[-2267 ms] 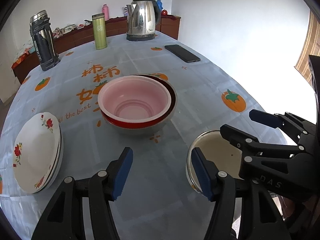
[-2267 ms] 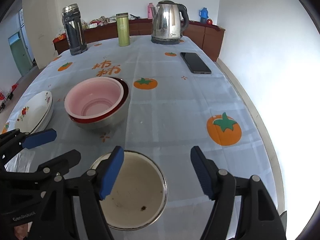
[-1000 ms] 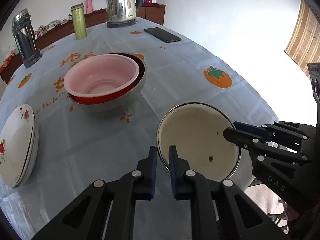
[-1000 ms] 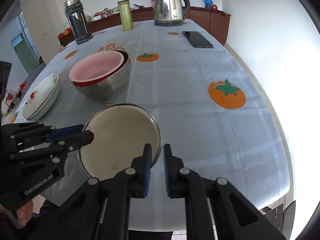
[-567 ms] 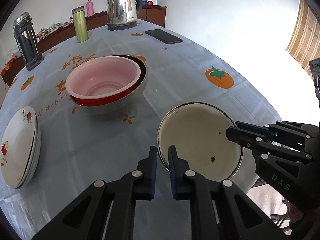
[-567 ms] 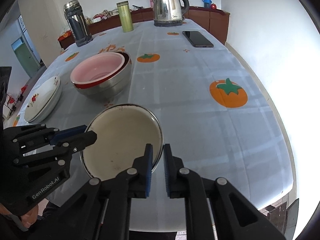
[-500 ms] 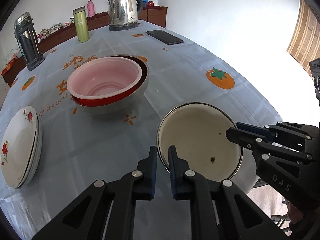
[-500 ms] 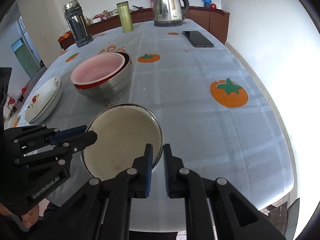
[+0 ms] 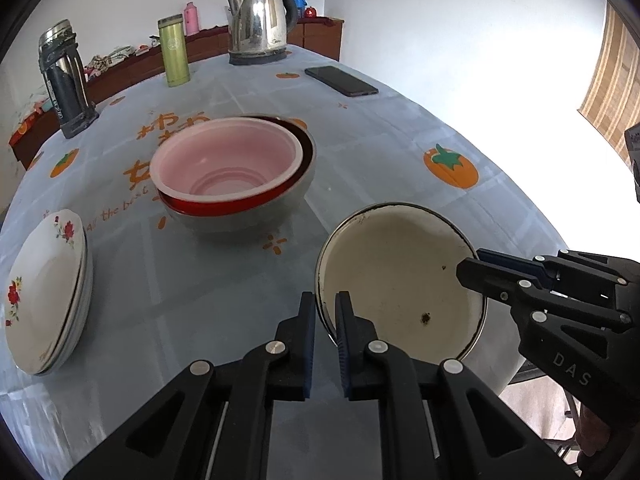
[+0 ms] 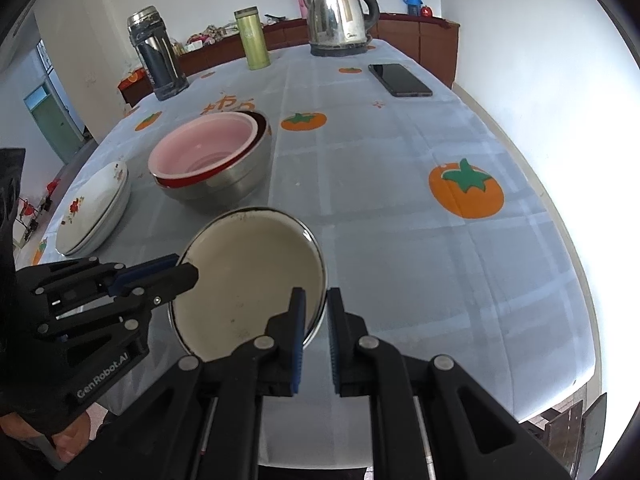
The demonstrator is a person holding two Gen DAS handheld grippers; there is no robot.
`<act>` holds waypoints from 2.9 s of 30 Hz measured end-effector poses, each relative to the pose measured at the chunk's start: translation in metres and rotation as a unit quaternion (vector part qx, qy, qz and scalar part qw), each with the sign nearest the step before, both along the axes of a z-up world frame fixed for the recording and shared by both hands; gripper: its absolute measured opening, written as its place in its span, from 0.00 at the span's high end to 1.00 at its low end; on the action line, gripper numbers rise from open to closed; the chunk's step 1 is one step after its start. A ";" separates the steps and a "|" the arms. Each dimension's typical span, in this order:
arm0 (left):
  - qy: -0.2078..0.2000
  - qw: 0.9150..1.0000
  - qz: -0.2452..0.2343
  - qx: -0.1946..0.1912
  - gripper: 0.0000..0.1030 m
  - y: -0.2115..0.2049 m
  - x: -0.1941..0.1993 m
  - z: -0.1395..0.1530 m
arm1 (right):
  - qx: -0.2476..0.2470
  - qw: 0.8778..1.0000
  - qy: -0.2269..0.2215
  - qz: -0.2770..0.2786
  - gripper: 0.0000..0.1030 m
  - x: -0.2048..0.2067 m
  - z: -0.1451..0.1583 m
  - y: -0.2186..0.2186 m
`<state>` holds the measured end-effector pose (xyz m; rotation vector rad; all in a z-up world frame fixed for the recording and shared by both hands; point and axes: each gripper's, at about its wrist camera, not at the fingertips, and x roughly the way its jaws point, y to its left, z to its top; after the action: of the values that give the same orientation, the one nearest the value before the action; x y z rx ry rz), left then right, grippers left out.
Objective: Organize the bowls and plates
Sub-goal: 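Lift the cream enamel basin with both tools and carry it over the steel bowl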
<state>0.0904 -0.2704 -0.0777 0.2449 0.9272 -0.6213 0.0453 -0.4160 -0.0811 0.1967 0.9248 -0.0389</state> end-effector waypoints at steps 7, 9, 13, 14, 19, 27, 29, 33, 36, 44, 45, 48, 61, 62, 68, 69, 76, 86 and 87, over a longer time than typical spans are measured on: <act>-0.020 1.000 0.009 -0.010 0.90 0.006 0.003 0.011 | 0.004 1.000 -0.006 0.004 0.89 0.001 0.008 0.005; -0.017 1.000 0.014 -0.013 0.90 0.010 0.005 0.011 | 0.004 1.000 -0.009 0.006 0.89 0.002 0.010 0.007; -0.020 0.999 0.022 -0.020 0.90 0.015 0.008 0.016 | 0.004 1.000 -0.015 0.010 0.89 0.004 0.017 0.012; -0.023 0.999 0.024 -0.022 0.90 0.016 0.008 0.018 | 0.004 1.000 -0.017 0.011 0.89 0.004 0.019 0.013; -0.041 0.998 0.029 -0.030 0.90 0.020 0.009 0.030 | 0.001 1.000 -0.027 0.016 0.89 0.007 0.028 0.018; -0.047 0.997 0.043 -0.041 0.90 0.028 0.016 0.040 | -0.001 0.999 -0.039 0.023 0.89 0.011 0.039 0.025; -0.048 0.997 0.046 -0.045 0.90 0.030 0.017 0.042 | -0.002 0.999 -0.045 0.026 0.89 0.012 0.044 0.027; -0.055 0.996 0.051 -0.047 0.90 0.033 0.018 0.048 | -0.005 0.998 -0.052 0.028 0.89 0.016 0.050 0.029; -0.067 0.995 0.054 -0.047 0.90 0.034 0.021 0.053 | -0.007 0.998 -0.057 0.030 0.89 0.020 0.055 0.031; -0.074 0.994 0.066 -0.051 0.90 0.037 0.038 0.064 | -0.013 0.997 -0.068 0.037 0.89 0.034 0.065 0.036; -0.074 0.994 0.067 -0.051 0.90 0.038 0.041 0.065 | -0.015 0.997 -0.071 0.039 0.89 0.037 0.067 0.037; -0.069 0.993 0.073 -0.054 0.90 0.040 0.049 0.066 | -0.015 0.996 -0.074 0.041 0.89 0.044 0.071 0.037; -0.085 0.991 0.085 -0.054 0.90 0.042 0.066 0.075 | -0.021 0.995 -0.079 0.052 0.89 0.070 0.077 0.042; -0.086 0.991 0.086 -0.054 0.90 0.042 0.067 0.076 | -0.021 0.995 -0.079 0.052 0.89 0.071 0.077 0.043; -0.087 0.991 0.089 -0.049 0.90 0.043 0.074 0.074 | -0.023 0.995 -0.080 0.054 0.89 0.074 0.078 0.046; -0.087 0.991 0.089 -0.048 0.90 0.042 0.074 0.073 | -0.023 0.995 -0.081 0.055 0.89 0.075 0.079 0.046; -0.082 0.991 0.092 -0.045 0.90 0.041 0.083 0.071 | -0.028 0.995 -0.081 0.056 0.89 0.086 0.081 0.046; -0.090 0.990 0.099 -0.034 0.90 0.037 0.104 0.072 | -0.026 0.995 -0.075 0.060 0.89 0.110 0.079 0.044; -0.090 0.990 0.100 -0.033 0.90 0.037 0.106 0.071 | -0.026 0.995 -0.073 0.060 0.89 0.113 0.078 0.043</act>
<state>0.1968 -0.2333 -0.0063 0.1435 0.7457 -0.4366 0.1585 -0.3726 -0.0028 0.0942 0.7877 0.0617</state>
